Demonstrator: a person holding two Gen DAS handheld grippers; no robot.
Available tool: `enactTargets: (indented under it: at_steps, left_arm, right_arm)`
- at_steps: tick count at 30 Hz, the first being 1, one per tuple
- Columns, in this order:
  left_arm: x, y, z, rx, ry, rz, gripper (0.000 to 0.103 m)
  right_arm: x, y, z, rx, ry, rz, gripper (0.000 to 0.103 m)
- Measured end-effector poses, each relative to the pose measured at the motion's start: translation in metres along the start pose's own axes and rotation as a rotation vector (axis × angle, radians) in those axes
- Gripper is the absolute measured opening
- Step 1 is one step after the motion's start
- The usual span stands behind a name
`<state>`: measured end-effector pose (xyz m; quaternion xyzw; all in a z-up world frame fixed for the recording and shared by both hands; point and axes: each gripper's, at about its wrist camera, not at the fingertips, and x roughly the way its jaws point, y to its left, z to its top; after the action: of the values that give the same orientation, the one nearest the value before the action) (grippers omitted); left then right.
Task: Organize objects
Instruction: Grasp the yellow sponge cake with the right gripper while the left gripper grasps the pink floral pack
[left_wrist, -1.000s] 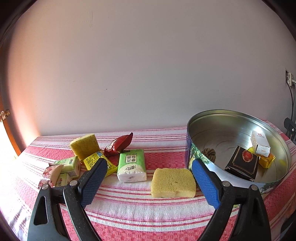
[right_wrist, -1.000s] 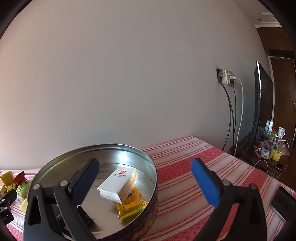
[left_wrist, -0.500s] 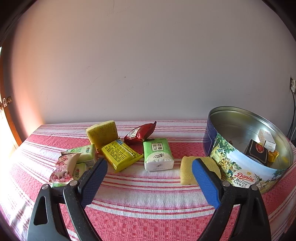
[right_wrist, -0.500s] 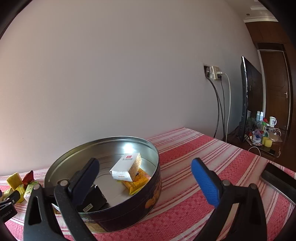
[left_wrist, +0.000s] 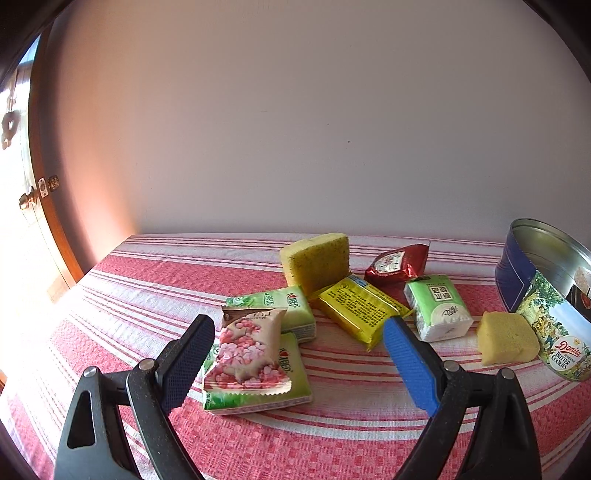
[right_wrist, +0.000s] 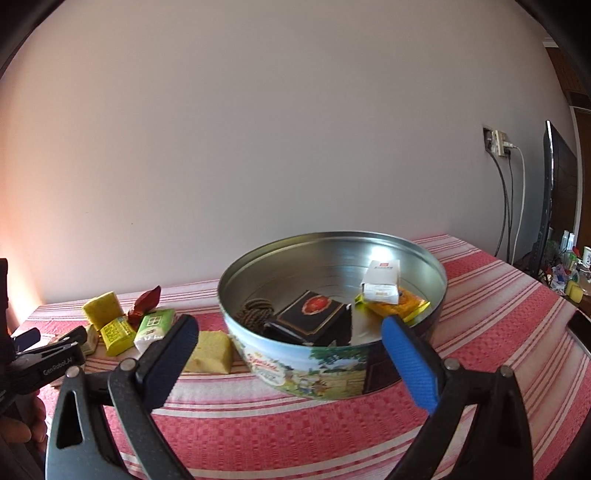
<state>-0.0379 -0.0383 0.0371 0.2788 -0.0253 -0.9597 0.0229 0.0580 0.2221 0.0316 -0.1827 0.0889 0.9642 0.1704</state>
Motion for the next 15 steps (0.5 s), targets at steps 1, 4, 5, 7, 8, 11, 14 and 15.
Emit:
enactTargets:
  at_steps: [1,4,5,7,8,11,14,15]
  left_arm:
    - [0.004,0.006,0.001,-0.009,0.008,0.005,0.094]
    - [0.013,0.021,0.003,-0.042,0.038,0.008,0.094]
    - [0.016,0.025,0.004,-0.05,0.049,0.008,0.094]
    - [0.023,0.032,0.005,-0.063,0.068,0.009,0.094]
    - [0.026,0.036,0.006,-0.073,0.08,0.003,0.094]
    - [0.039,0.046,0.007,-0.109,0.134,-0.021,0.094]
    - [0.051,0.053,0.005,-0.139,0.189,-0.043,0.094]
    - [0.054,0.055,0.005,-0.145,0.201,-0.046,0.094]
  right_arm:
    - [0.003,0.008,-0.002,-0.003,0.022,0.02,0.101]
    - [0.011,0.031,-0.007,-0.002,0.083,0.076,0.101]
    - [0.015,0.037,-0.009,0.002,0.109,0.096,0.101]
    - [0.026,0.05,-0.011,0.01,0.165,0.131,0.101]
    - [0.032,0.055,-0.012,0.011,0.191,0.139,0.101]
    - [0.054,0.067,-0.013,0.009,0.264,0.113,0.101]
    - [0.08,0.078,-0.017,0.019,0.361,0.069,0.1]
    - [0.089,0.08,-0.017,0.021,0.392,0.051,0.099]
